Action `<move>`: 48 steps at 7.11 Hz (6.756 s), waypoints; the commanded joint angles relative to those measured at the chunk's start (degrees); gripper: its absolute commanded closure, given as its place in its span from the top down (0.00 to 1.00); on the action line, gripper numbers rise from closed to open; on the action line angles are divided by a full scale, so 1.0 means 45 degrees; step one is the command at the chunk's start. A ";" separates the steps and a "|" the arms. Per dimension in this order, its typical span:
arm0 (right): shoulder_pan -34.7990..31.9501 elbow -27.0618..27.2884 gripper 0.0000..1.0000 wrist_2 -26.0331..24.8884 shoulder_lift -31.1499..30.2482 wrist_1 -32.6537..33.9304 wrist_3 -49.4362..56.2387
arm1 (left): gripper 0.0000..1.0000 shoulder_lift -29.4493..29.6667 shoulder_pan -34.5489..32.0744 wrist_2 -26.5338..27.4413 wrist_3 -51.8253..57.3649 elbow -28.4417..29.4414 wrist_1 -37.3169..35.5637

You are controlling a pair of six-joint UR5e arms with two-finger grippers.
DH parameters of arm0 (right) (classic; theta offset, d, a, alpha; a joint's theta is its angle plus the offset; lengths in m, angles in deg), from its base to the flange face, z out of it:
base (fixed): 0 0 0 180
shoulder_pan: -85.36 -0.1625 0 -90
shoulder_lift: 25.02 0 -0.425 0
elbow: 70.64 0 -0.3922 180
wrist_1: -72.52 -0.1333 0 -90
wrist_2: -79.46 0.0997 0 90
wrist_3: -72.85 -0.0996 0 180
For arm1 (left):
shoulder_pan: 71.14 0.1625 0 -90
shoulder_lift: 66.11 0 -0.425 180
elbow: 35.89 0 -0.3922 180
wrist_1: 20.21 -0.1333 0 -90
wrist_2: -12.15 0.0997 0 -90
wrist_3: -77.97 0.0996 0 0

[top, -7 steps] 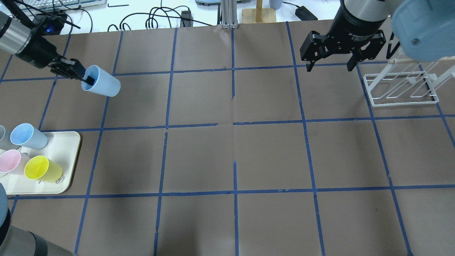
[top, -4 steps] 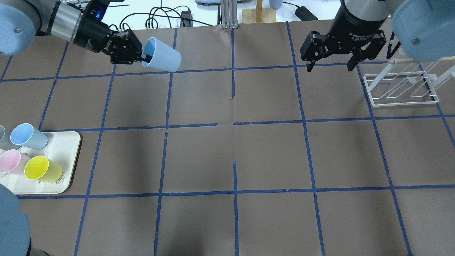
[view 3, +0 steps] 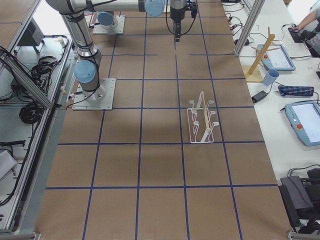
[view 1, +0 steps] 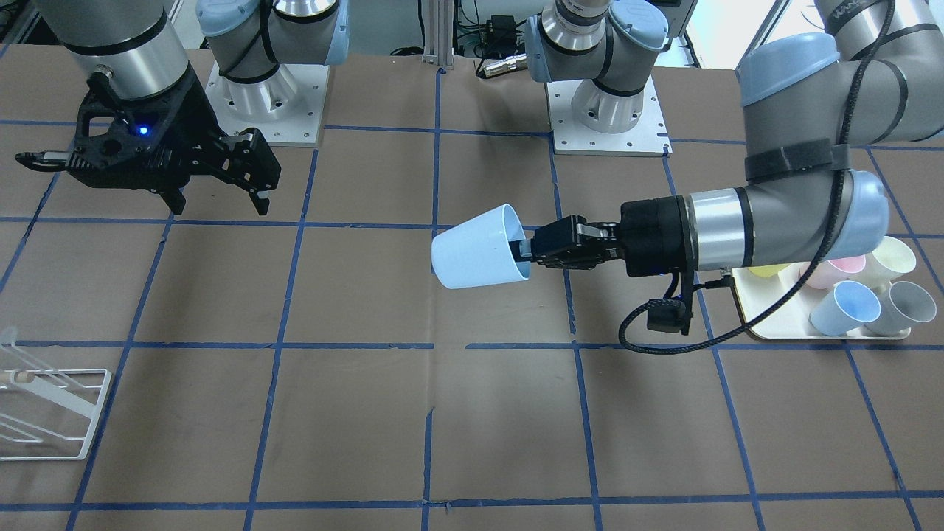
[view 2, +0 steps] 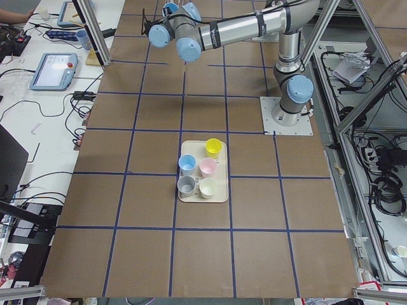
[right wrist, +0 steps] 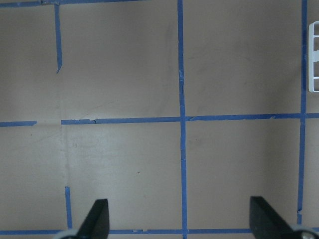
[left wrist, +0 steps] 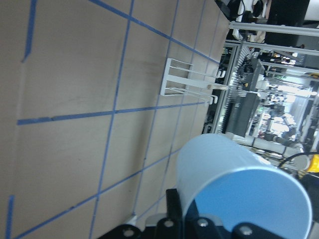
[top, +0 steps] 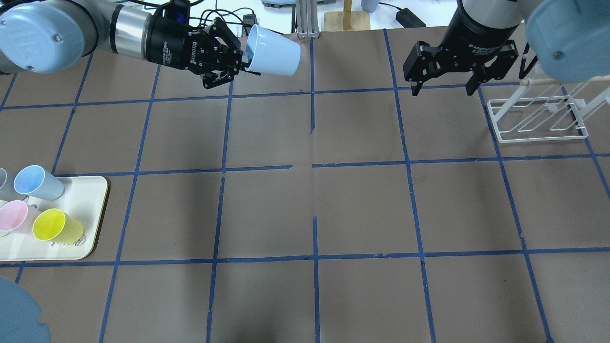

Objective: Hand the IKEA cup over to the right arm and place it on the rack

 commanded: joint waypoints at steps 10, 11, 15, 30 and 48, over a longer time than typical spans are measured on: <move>0.3986 -0.1357 1.00 1.2538 0.0054 -0.5326 0.3252 | 0.00 -0.0453 -0.1522 -0.4331 -0.0371 -0.1833 0.1021; 0.3986 -0.1222 1.00 1.2477 -0.0023 -0.5869 0.3000 | 0.00 -0.0433 -0.1659 -0.4513 -0.0371 -0.1931 0.1002; 0.4064 0.0395 1.00 1.4126 0.0035 -0.7495 0.4458 | 0.00 -0.0589 -0.1952 -0.5159 -0.1211 -0.1951 0.1119; 0.3029 0.1398 0.96 1.6480 0.1109 -0.7339 0.5968 | 0.00 -0.0472 -0.2422 -0.5960 -0.0977 -0.2479 0.0963; 0.4104 -0.1254 0.30 0.8662 0.1128 -0.5479 0.5361 | 1.00 -0.0882 0.0126 -0.1511 -0.3418 -0.2071 0.1238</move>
